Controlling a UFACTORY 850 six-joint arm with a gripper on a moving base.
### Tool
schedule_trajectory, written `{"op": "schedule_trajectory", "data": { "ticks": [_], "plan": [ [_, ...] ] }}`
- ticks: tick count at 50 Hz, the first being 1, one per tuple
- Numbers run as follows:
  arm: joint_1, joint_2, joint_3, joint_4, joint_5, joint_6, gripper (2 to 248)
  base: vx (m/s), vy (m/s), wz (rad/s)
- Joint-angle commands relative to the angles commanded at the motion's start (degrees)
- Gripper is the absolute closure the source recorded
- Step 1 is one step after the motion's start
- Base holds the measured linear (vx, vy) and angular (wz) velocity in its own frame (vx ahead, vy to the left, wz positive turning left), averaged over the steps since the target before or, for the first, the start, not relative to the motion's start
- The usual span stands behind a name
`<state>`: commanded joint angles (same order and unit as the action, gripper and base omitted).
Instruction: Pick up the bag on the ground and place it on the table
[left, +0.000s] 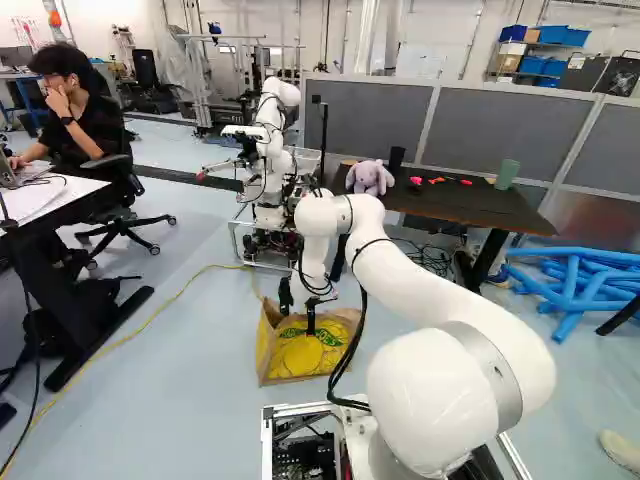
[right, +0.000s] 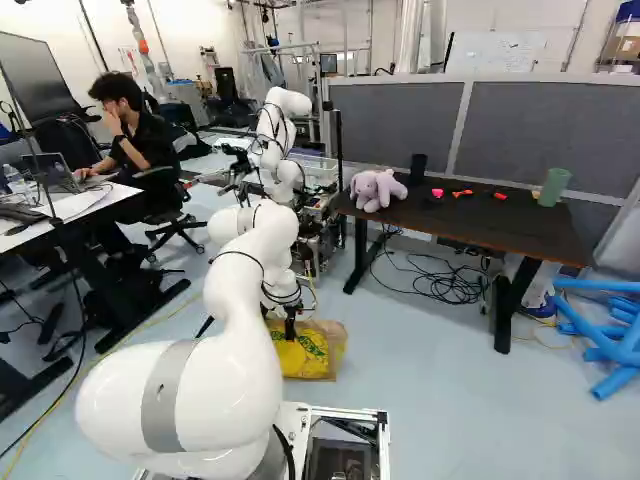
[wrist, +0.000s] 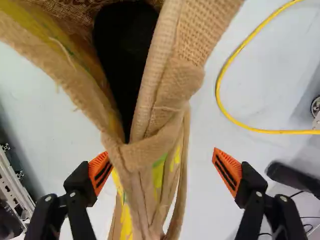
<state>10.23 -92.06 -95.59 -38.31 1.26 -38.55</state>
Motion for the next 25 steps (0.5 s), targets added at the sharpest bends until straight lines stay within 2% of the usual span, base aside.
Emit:
{"op": "schedule_trajectory", "data": {
  "ticks": [15, 16, 20, 21, 25],
  "plan": [
    [0.05, -1.71, -1.74, 0.0, 0.0, 0.0, 9, 0.0, 0.0, 0.0],
    [0.05, -1.73, -1.75, 0.0, 0.0, 0.0, 44, 0.0, 0.0, 0.0],
    [0.05, -1.76, -1.79, 0.0, 0.0, 0.0, 44, 0.0, 0.0, 0.0],
    [0.05, -1.76, -1.79, 0.0, 0.0, 0.0, 81, 0.0, 0.0, 0.0],
    [0.05, -1.76, -1.79, 0.0, 0.0, 0.0, 81, 0.0, 0.0, 0.0]
  ]
}}
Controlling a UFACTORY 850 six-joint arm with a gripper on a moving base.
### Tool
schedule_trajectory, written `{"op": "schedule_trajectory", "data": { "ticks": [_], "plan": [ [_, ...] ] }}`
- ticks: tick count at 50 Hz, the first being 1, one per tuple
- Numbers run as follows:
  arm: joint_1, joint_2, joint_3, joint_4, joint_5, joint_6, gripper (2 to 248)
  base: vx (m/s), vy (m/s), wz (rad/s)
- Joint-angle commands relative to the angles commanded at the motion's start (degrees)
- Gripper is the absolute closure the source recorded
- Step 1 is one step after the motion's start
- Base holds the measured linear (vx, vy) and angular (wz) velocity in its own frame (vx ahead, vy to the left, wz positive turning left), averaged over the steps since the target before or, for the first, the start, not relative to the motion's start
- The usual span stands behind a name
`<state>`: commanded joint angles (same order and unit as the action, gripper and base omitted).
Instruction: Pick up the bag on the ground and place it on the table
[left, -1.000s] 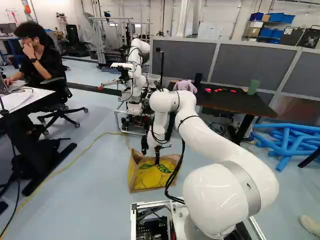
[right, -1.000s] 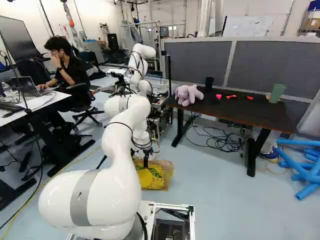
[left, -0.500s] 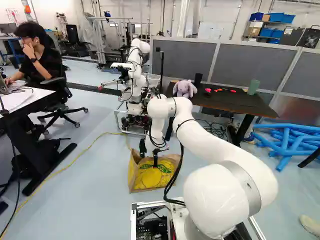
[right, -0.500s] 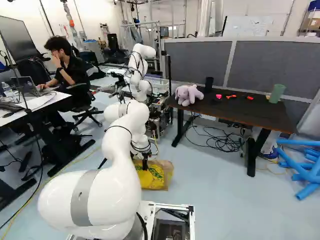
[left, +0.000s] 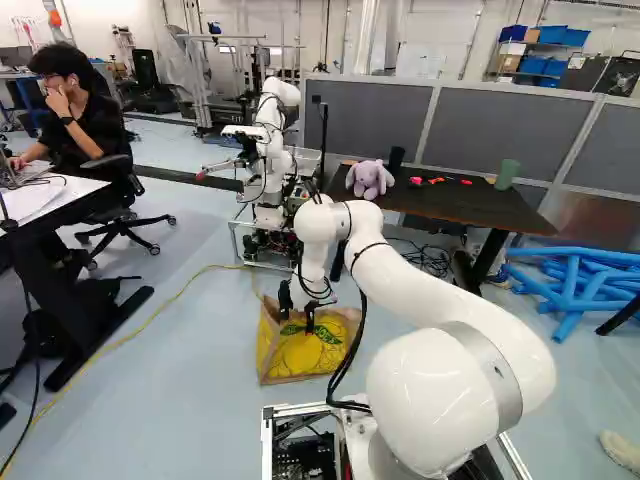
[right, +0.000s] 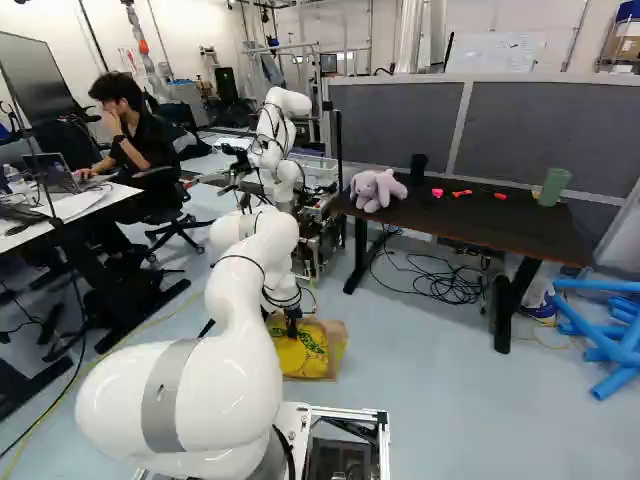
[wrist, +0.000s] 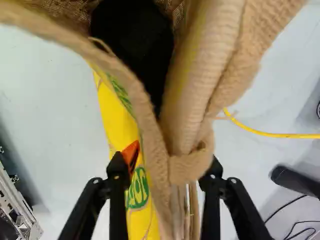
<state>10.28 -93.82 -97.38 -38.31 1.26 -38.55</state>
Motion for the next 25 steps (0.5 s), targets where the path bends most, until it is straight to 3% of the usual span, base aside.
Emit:
{"op": "schedule_trajectory", "data": {
  "ticks": [1, 6, 7, 11, 12, 16, 17, 25],
  "plan": [
    [0.0, 0.0, 0.0, 0.0, 0.0, 0.0, 119, 0.0, 0.0, 0.0],
    [0.0, 0.0, 0.0, 0.0, 0.0, 0.0, 119, 0.0, 0.0, 0.0],
    [0.0, 0.0, 0.0, 0.0, 0.0, 0.0, 156, 0.0, 0.0, 0.0],
    [0.0, 0.0, 0.0, 0.0, 0.0, 0.0, 156, 0.0, 0.0, 0.0],
    [0.0, 0.0, 0.0, 0.0, 0.0, 0.0, 193, 0.0, 0.0, 0.0],
    [0.0, 0.0, 0.0, 0.0, 0.0, 0.0, 193, 0.0, 0.0, 0.0],
    [0.0, 0.0, 0.0, 0.0, 0.0, 0.0, 227, 0.0, 0.0, 0.0],
    [0.0, 0.0, 0.0, 0.0, 0.0, 0.0, 228, 0.0, 0.0, 0.0]
  ]
}}
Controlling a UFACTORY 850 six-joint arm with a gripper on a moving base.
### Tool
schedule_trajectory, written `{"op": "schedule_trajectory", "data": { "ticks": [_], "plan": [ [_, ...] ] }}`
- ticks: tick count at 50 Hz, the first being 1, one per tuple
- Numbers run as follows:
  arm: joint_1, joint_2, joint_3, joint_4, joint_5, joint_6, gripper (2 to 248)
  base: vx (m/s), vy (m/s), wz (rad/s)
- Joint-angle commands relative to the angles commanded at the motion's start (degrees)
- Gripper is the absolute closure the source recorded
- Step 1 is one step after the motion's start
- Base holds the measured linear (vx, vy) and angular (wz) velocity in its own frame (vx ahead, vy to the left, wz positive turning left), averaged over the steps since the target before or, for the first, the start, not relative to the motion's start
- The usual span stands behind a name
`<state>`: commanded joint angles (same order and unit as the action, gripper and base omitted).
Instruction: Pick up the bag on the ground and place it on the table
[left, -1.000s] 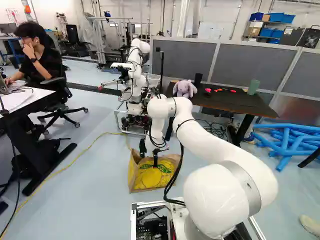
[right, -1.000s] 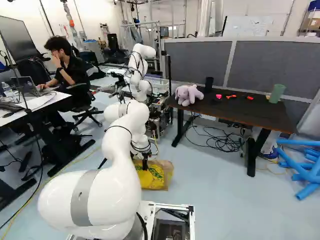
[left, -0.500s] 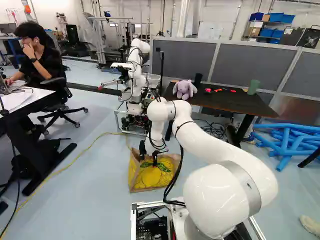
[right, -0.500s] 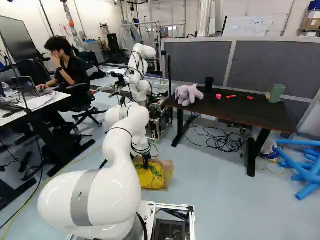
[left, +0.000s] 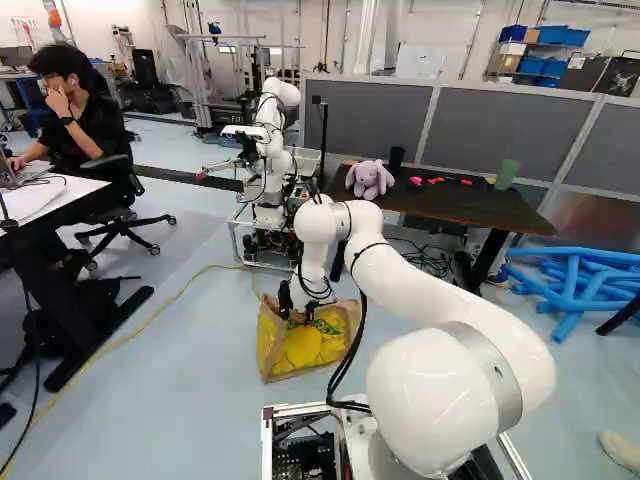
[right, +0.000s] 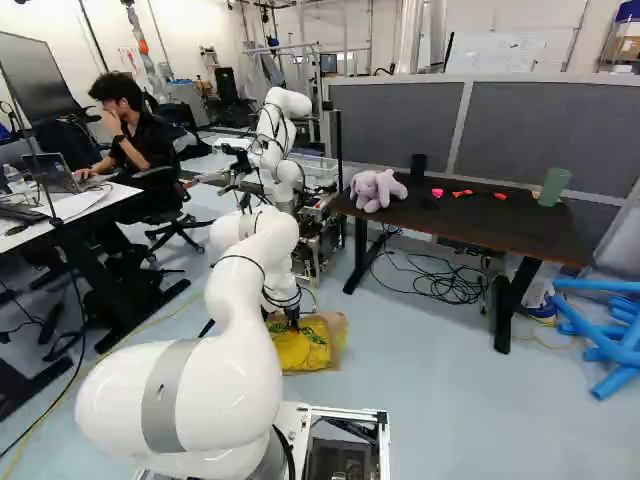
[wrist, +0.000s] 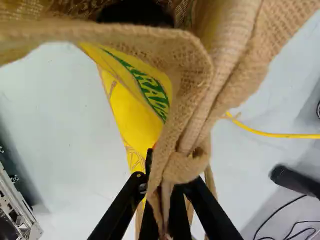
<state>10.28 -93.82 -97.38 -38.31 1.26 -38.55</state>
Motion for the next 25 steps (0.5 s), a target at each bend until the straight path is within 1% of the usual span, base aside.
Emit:
{"op": "schedule_trajectory", "data": {
  "ticks": [11, 25],
  "plan": [
    [0.0, 0.37, 0.38, 0.0, 0.0, 0.0, 228, 0.0, 0.0, 0.0],
    [0.07, 3.29, 3.63, 0.0, 0.0, 0.0, 228, 0.0, 0.0, 0.0]
  ]
}}
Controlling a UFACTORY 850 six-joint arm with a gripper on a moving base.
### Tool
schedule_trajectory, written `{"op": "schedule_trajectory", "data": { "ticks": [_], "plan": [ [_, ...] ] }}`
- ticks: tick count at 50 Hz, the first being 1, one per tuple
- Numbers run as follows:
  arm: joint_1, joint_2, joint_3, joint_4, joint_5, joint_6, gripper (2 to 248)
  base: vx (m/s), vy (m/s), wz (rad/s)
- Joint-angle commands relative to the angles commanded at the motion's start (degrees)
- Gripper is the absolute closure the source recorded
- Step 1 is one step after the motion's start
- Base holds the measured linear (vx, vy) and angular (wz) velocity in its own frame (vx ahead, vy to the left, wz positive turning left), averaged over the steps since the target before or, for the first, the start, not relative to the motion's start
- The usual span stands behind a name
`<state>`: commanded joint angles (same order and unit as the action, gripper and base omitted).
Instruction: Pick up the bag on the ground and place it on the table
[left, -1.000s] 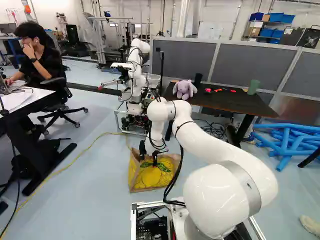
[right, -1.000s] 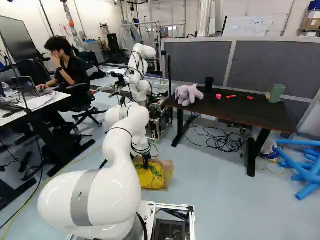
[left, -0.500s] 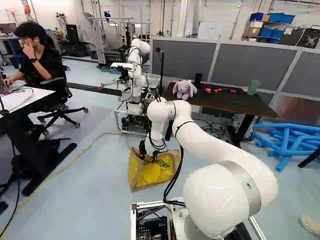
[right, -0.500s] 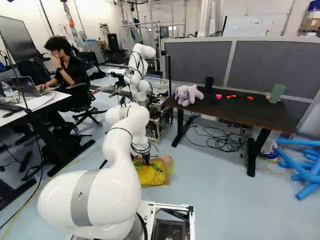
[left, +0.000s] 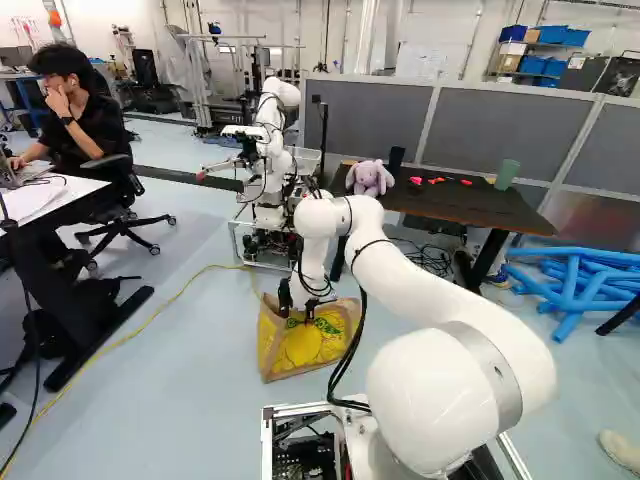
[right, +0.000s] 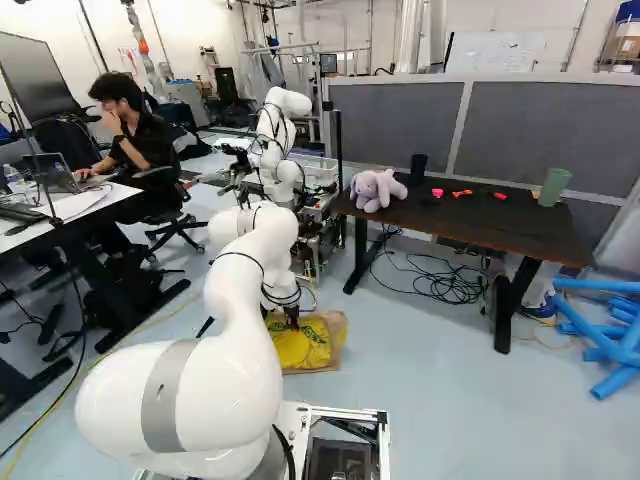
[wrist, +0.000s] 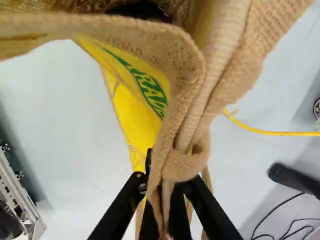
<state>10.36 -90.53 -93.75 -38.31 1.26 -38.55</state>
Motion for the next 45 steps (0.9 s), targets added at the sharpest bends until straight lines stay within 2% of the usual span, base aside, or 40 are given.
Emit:
{"op": "schedule_trajectory", "data": {
  "ticks": [45],
  "plan": [
    [0.82, 11.14, 13.74, 1.08, -0.79, 0.0, 228, 0.0, 0.0, 0.0]
  ]
}}
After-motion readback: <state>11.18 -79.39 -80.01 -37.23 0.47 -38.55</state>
